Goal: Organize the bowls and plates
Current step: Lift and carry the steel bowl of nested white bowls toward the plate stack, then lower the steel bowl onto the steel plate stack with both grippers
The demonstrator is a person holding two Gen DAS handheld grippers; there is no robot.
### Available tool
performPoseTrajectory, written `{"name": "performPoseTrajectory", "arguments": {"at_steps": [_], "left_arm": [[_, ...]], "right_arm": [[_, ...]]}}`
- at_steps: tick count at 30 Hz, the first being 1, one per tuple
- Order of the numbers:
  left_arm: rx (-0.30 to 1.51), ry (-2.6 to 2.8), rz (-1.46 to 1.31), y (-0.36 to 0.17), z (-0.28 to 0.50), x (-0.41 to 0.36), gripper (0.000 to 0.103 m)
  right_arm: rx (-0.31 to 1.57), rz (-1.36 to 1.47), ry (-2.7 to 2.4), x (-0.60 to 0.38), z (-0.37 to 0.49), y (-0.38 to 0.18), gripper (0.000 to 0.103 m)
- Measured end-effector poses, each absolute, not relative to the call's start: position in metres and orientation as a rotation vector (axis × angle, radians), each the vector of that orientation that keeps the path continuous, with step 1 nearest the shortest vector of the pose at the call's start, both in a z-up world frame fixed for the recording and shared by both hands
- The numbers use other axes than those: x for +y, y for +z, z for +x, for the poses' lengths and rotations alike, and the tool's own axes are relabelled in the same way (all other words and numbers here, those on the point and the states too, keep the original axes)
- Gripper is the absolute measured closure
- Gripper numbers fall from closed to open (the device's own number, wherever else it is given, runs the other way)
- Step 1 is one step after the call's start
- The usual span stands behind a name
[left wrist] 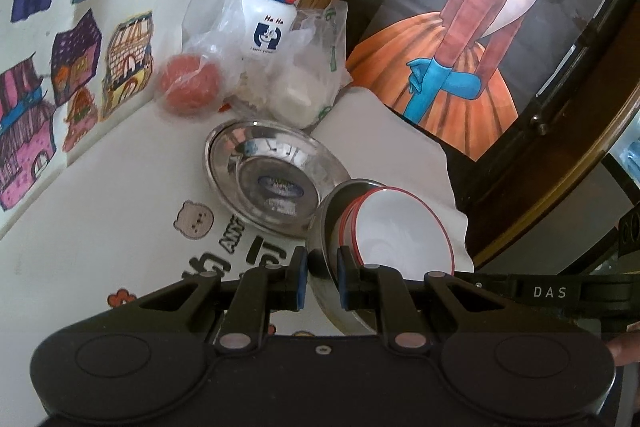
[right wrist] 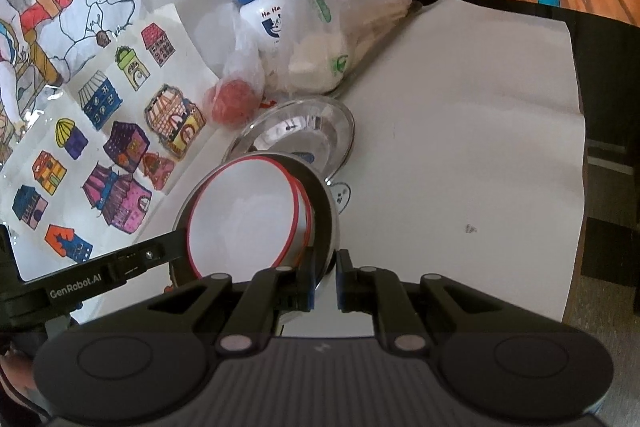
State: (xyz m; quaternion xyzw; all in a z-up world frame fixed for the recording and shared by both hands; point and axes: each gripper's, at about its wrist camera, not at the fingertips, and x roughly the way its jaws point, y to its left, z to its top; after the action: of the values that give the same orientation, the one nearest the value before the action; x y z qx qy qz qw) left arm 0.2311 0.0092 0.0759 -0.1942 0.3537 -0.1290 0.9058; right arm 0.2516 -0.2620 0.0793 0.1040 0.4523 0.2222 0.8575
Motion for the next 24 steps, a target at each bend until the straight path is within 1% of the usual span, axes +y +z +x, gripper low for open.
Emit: {"name": "performPoseTrajectory", "arguments": {"at_steps": [14,24], "left_arm": [[0.689,-0.225,-0.403,0.085,0.273,0.019,0.088],[0.7,-0.179,-0.403,0.073,0.316,0.034,0.088]], "right_arm": [[0.936,0.19,0.486,-0.241,0.304,0.085,0.092],[0.962,0.163,0.498,-0.219,0.354,0.069,0.092]]}}
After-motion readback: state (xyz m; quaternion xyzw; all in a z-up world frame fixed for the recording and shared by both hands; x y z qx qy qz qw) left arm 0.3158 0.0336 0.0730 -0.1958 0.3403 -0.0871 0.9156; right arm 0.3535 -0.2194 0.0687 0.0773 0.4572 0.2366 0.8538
